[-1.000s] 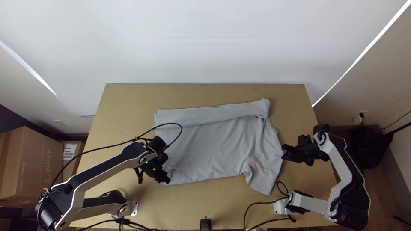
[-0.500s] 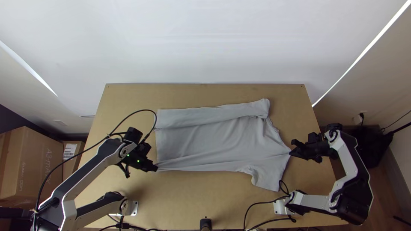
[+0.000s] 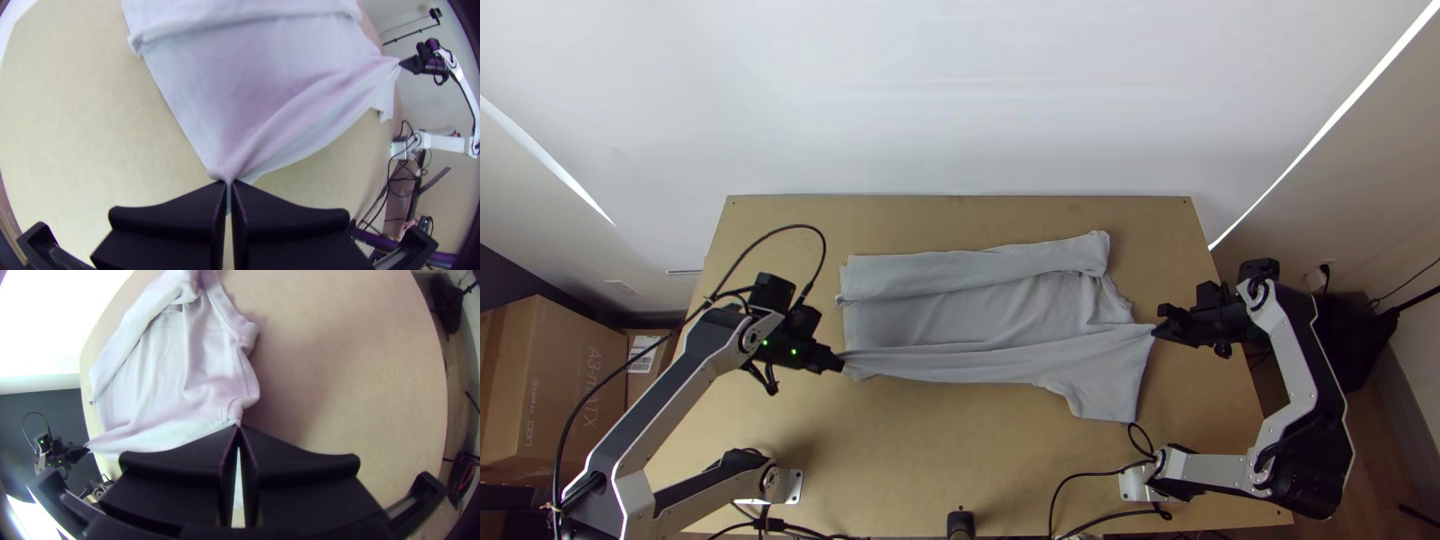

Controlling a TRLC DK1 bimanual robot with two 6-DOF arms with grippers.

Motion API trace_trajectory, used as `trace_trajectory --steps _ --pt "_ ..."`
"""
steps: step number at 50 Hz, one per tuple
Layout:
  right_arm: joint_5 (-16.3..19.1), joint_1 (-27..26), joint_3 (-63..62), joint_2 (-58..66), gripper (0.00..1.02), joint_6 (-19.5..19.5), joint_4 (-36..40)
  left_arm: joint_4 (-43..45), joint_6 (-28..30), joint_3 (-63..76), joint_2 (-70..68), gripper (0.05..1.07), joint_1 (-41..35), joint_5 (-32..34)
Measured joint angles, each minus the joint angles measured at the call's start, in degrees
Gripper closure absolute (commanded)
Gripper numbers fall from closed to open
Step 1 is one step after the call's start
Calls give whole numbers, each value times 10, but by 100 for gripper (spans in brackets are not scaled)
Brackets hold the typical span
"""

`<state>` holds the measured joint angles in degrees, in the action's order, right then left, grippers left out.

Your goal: Fold the t-shirt

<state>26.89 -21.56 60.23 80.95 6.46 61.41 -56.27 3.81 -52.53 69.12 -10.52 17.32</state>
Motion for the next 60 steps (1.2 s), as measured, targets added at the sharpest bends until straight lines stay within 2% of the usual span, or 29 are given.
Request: trace_trajectory --steps 15,43,60 --pt "2 43 93 48 100 -19 -10 30 -17 -91 78 104 38 0" --pt "2 125 323 248 100 -76 -59 68 -30 -278 250 104 64 0" --pt "2 140 439 365 100 -123 -95 92 -29 -364 357 104 94 0"
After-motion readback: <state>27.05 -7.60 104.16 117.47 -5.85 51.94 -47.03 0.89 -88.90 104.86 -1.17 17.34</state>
